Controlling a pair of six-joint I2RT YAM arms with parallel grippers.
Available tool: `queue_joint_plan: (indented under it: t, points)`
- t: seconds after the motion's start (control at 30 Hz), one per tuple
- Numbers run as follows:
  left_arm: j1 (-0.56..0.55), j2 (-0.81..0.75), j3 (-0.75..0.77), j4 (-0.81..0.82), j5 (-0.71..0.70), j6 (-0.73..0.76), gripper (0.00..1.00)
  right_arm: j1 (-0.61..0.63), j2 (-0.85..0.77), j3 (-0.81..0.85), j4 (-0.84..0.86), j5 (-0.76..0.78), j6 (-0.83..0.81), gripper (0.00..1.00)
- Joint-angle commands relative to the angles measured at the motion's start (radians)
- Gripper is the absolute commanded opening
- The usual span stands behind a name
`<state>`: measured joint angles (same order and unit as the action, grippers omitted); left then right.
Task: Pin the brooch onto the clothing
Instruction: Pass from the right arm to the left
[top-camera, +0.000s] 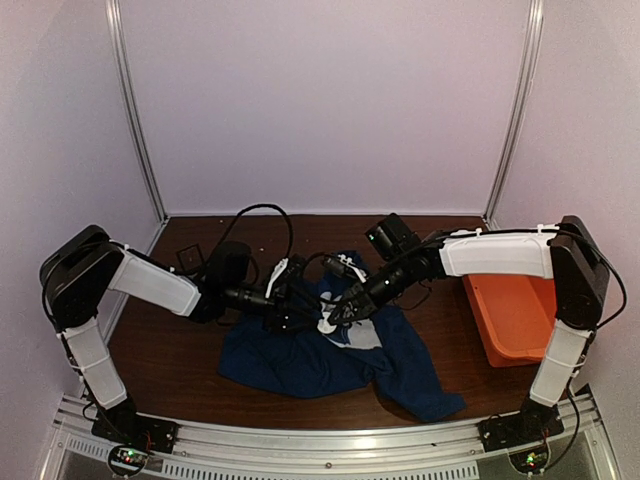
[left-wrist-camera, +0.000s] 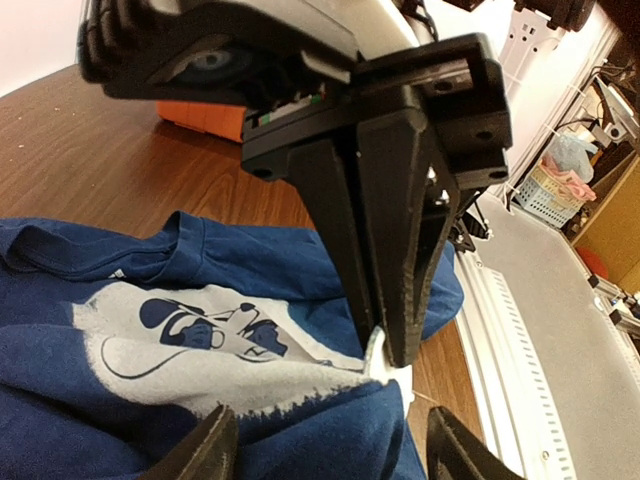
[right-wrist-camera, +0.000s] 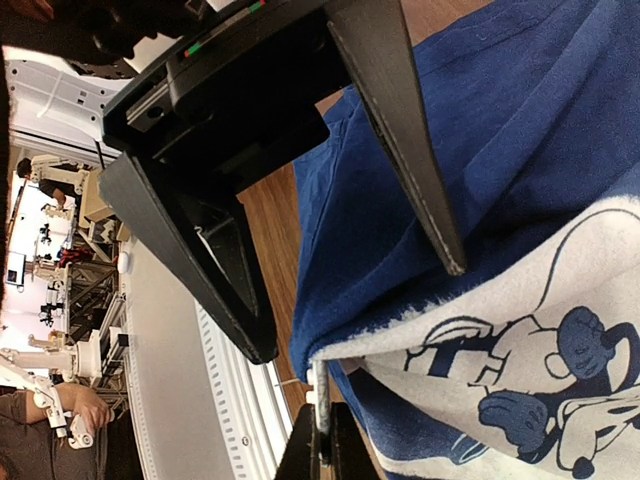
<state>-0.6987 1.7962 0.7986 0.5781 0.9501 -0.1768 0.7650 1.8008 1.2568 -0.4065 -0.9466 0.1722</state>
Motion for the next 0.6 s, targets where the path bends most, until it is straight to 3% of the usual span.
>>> queue_joint_plan:
  t: [0.0,0.57]
  points:
    - [-0.015,0.015,0.005,0.011,0.022,0.005,0.62,-0.005,-0.039,-0.005,0.045,-0.029,0.014,0.00]
    - [-0.027,0.036,0.039,-0.012,0.042,0.002,0.36,-0.003,-0.037,0.001,0.055,-0.028,0.025,0.00]
